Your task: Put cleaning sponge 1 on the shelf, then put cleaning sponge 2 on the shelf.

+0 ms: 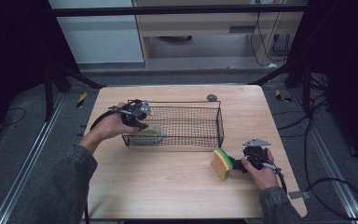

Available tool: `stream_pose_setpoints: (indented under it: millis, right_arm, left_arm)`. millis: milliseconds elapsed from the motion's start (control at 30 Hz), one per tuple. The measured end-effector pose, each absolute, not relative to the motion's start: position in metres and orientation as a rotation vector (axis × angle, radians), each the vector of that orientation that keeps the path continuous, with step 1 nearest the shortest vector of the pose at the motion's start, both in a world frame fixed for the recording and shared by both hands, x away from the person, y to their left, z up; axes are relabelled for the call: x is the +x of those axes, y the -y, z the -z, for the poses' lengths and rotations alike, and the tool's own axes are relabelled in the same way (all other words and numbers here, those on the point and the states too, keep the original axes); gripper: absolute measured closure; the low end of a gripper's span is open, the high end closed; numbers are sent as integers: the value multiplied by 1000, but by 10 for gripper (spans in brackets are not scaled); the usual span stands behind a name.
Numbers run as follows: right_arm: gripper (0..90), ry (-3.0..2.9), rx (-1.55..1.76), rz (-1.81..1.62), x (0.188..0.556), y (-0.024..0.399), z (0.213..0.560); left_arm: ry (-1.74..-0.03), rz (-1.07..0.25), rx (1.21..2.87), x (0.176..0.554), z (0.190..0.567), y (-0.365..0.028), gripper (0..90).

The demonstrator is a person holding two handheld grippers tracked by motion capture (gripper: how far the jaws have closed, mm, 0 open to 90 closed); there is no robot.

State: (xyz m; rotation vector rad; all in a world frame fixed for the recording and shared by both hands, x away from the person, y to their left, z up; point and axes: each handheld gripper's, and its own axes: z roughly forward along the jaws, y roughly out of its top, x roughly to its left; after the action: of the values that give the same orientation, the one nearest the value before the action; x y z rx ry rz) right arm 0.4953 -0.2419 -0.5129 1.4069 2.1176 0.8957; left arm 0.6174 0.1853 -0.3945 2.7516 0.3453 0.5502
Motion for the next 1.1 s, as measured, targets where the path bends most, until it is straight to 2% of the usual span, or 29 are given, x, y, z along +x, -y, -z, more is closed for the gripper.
stream_pose_setpoints:
  millis: [167, 300, 400, 633, 733, 867, 1033, 1100]
  right_arm:
    - [7, -2117, 1409, -897, 495, 242, 513]
    - [7, -2117, 1409, -897, 495, 242, 513]
    - [7, -2117, 1409, -897, 495, 242, 513]
    - [7, -2116, 1409, -897, 495, 242, 513]
    - [7, -2116, 1408, -897, 495, 242, 513]
    - [7, -2116, 1410, -897, 495, 242, 513]
    - [11, -2111, 1417, -897, 495, 242, 513]
    - [68, -2132, 1426, -889, 494, 245, 509]
  left_arm:
    - [-363, -579, 2729, 616, 391, -186, 582]
    - [-382, -602, 2720, 614, 389, -185, 525]
    - [-411, -626, 2707, 612, 388, -185, 452]
    - [-519, -680, 2624, 607, 379, -185, 156]
    - [-553, -689, 2561, 601, 376, -187, 96]
    - [-618, -723, 2456, 589, 371, -190, 38]
    - [-750, -745, 2307, 565, 369, -203, 35]
    - [-799, -767, 2251, 548, 374, -211, 35]
